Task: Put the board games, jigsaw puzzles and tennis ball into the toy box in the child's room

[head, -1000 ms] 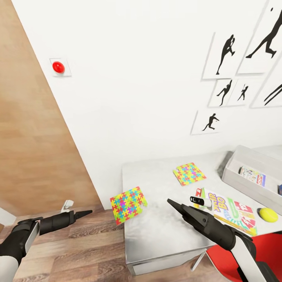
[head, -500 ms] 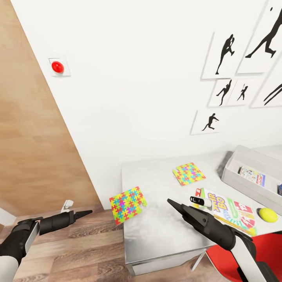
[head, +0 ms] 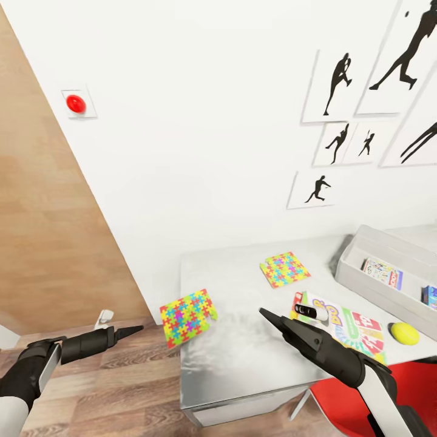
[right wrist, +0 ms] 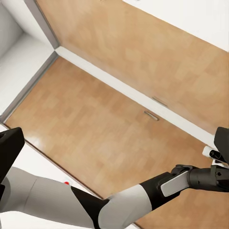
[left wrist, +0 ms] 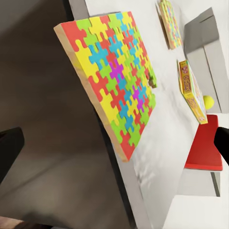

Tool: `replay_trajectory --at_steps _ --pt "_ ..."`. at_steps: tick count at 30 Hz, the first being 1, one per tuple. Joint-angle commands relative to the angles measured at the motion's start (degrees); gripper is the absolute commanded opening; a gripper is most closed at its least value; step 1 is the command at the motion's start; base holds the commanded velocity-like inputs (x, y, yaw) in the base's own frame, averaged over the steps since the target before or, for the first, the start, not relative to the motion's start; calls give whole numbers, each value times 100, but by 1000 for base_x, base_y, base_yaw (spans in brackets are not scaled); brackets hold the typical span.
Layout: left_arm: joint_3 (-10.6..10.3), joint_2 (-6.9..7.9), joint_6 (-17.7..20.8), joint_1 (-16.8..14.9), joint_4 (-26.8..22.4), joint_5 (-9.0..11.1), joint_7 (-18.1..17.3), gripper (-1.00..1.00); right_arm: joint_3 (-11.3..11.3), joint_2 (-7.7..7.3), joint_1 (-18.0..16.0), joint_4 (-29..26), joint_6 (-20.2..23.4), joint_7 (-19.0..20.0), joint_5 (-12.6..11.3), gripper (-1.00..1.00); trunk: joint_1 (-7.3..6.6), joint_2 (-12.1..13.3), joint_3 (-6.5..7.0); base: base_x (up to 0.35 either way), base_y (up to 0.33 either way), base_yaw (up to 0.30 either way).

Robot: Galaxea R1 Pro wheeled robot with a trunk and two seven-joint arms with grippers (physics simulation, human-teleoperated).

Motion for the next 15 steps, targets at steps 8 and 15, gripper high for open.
replay_trajectory --at_steps 8,15 --pt "4 0 60 -3 -1 9 -24 100 8 -5 -4 1 32 -8 -42 100 2 -7 -8 0 -172 0" --pt "4 -2 60 -3 -3 9 -25 100 8 -5 -4 1 31 -8 -41 100 2 -7 -8 0 -42 0"
